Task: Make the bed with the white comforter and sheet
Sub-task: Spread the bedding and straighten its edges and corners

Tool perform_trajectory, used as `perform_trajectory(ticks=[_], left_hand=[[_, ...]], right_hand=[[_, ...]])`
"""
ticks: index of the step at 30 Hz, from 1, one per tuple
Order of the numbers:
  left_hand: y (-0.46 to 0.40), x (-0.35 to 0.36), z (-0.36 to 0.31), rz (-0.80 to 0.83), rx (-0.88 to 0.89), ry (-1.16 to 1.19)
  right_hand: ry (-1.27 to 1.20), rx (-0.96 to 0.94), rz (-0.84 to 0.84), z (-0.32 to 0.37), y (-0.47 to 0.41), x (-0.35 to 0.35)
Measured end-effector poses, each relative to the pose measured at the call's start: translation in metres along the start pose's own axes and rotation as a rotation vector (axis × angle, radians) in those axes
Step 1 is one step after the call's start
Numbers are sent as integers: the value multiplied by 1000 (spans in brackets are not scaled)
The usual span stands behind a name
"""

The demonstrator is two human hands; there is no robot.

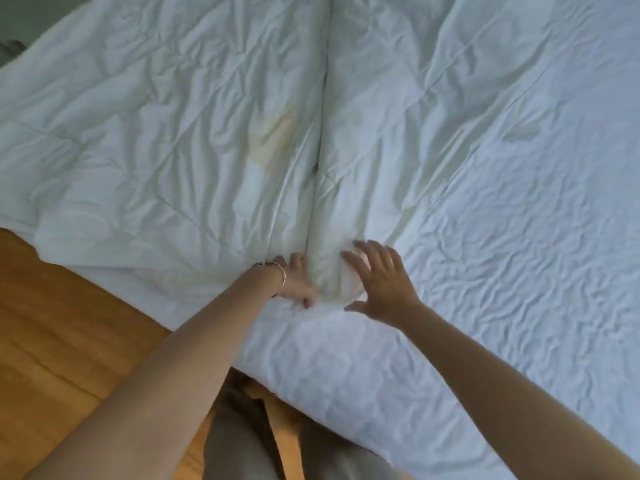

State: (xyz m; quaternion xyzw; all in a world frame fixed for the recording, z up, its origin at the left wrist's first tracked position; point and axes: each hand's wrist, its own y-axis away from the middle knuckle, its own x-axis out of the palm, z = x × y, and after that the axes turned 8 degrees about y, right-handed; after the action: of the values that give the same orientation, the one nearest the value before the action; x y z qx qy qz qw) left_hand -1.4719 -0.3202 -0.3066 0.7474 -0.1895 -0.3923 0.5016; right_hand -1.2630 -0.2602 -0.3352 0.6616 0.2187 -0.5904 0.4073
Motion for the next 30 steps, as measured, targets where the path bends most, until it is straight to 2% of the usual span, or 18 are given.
perform_trajectory(ticks=[1, 3, 6, 8, 10, 12, 13, 15, 18, 21, 24, 27, 30], left_hand=[[-6, 5, -20, -91, 52, 79], [-15, 14, -62, -267, 115, 83], [-30, 34, -104, -581, 119, 79], [-42, 43, -110, -903, 262, 45], [-56, 50, -117, -1086, 498, -145], [-67, 49, -128, -1010, 568, -287], [-69, 44, -137, -929, 504, -292], [-77, 36, -153, -759, 264, -252], [-89, 23, -168, -686, 49, -279], [-94, 5, -174, -729, 77, -259], [-90, -18, -167, -758, 159, 27], [-84, -28, -159, -774, 140, 376], [-78, -21, -162, -725, 118, 553]], right_hand=[[11, 54, 44, -31, -1, -1], [32, 147, 116, -85, -6, -2], [71, 177, 207, -140, -21, -3], [91, 159, 184, -158, -35, -1], [120, 160, 145, -167, -52, 0], [194, 141, 142, -175, -66, -1], [236, 122, 159, -180, -73, -3], [323, 82, 187, -194, -87, -7], [526, 28, 158, -215, -109, -17], [594, 33, 157, -236, -124, -25], [536, 28, 85, -248, -129, -30], [517, -27, -40, -252, -132, -29], [450, -43, -18, -247, -124, -26]])
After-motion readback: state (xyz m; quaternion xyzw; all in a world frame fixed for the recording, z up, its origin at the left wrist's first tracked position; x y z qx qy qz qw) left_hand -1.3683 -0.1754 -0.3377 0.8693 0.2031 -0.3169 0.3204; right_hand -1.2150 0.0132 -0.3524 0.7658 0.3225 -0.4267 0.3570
